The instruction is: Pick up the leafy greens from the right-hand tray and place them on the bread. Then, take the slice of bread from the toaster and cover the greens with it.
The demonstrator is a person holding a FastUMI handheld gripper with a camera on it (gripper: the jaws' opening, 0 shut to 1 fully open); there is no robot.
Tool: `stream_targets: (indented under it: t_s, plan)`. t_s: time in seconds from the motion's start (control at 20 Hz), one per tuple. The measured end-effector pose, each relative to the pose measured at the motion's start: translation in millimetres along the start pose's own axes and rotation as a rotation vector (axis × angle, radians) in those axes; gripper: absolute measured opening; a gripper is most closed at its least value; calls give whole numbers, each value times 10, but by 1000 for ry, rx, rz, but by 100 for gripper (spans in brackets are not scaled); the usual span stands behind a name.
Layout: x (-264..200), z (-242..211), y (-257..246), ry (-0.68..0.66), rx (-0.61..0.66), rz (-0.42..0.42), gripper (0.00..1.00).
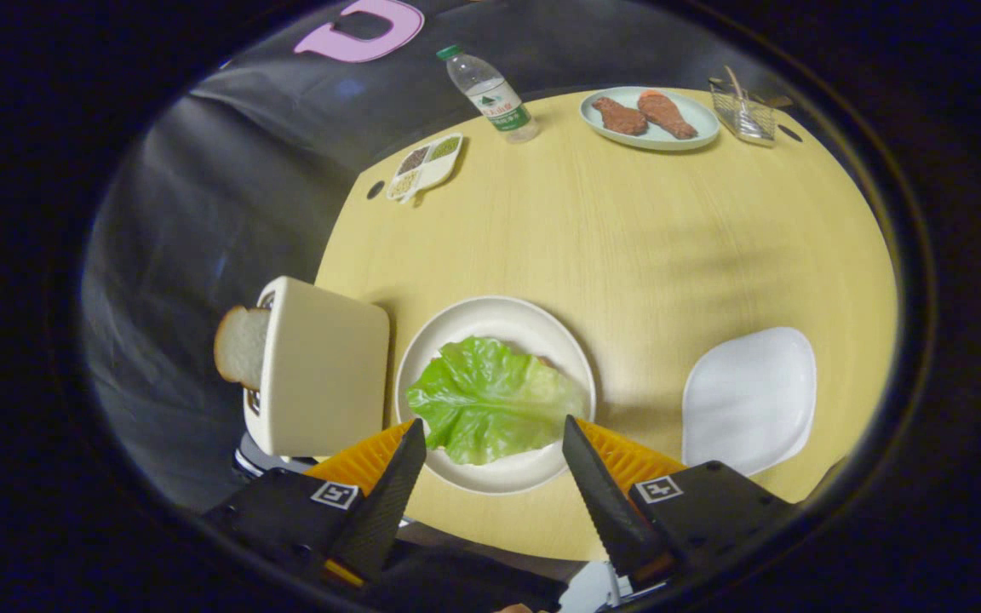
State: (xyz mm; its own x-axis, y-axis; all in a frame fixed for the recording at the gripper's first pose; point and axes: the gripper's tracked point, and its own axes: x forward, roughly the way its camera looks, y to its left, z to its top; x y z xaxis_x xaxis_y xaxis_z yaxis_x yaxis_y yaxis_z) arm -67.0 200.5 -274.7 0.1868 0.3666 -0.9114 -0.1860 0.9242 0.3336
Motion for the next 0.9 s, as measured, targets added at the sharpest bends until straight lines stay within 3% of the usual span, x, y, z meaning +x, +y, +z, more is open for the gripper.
stream_targets:
  t_s: [0.25,0.75,0.9]
  plan:
    - [-177,158,325,-42,51,11,100]
    - [-250,174,1777,-12,155,249,100]
    - [-182,148,2109,26,199,281,100]
